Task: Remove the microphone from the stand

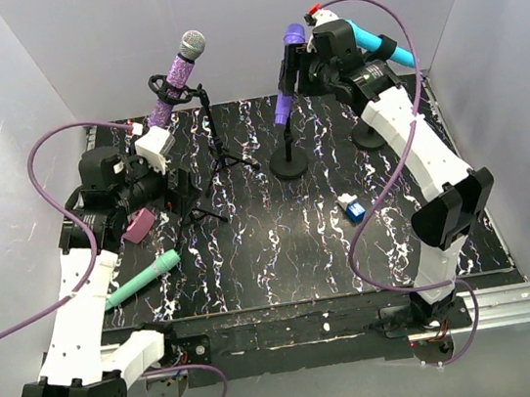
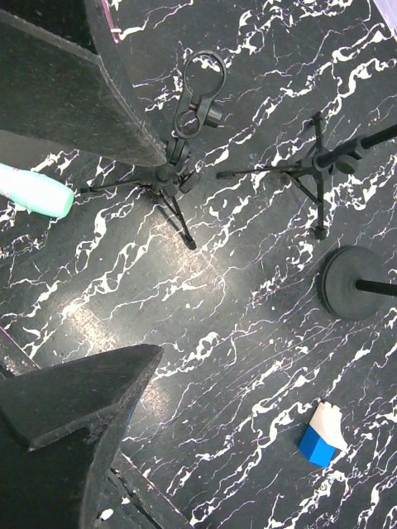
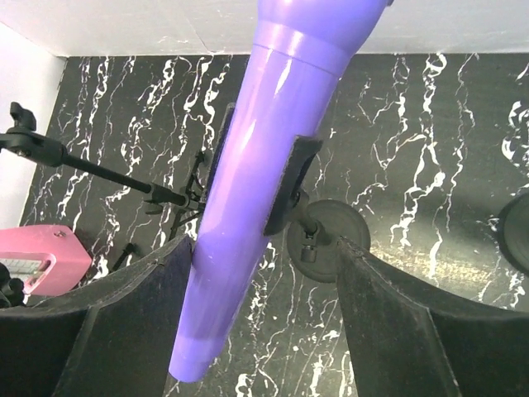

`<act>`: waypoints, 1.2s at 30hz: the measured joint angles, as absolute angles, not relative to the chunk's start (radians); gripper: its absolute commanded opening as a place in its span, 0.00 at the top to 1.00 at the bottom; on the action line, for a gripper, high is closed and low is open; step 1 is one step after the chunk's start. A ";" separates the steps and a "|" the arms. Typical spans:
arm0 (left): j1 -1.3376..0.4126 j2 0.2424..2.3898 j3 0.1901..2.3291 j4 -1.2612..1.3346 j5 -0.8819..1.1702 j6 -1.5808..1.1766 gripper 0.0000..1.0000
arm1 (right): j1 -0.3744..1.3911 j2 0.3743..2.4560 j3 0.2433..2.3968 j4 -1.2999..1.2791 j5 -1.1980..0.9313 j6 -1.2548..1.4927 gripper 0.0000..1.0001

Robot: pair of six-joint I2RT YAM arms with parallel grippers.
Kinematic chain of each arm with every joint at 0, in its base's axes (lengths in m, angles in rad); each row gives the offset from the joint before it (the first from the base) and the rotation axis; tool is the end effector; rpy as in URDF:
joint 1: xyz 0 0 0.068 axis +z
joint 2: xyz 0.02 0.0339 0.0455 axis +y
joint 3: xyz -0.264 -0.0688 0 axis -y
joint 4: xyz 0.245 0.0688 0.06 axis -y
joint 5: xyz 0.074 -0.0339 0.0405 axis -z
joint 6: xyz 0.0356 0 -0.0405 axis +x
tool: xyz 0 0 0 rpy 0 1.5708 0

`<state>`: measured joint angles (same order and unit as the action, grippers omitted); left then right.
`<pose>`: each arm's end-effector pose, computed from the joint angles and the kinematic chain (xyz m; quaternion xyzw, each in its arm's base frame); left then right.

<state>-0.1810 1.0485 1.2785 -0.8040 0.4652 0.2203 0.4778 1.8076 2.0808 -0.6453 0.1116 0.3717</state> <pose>0.1959 -0.0521 0.3991 0.2783 0.8156 -0.1933 0.4690 0.3602 0.1820 0.4542 -0.0123 0.8249 0.1901 0.5322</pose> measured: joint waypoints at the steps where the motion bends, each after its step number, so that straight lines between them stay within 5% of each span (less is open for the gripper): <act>1: -0.184 1.045 1.279 -0.805 0.465 0.220 0.11 | 0.479 1.817 2.082 -0.645 0.114 0.380 0.27; 14: -0.194 1.041 1.293 -0.808 0.480 0.220 0.12 | 0.487 1.841 2.079 -0.623 0.084 0.409 0.50; 18: -0.199 1.046 1.305 -0.808 0.493 0.221 0.12 | 0.479 1.820 2.040 -0.603 0.023 0.393 0.67; 36: -0.246 1.171 1.382 -0.735 0.705 0.276 0.13 | 0.355 1.702 1.912 -0.669 -0.554 0.099 0.88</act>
<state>-0.2462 1.1713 1.3815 -0.7345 0.7052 0.2760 0.3550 1.7020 1.9118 -0.6693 -0.5541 0.0986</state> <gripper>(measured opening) 0.870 0.419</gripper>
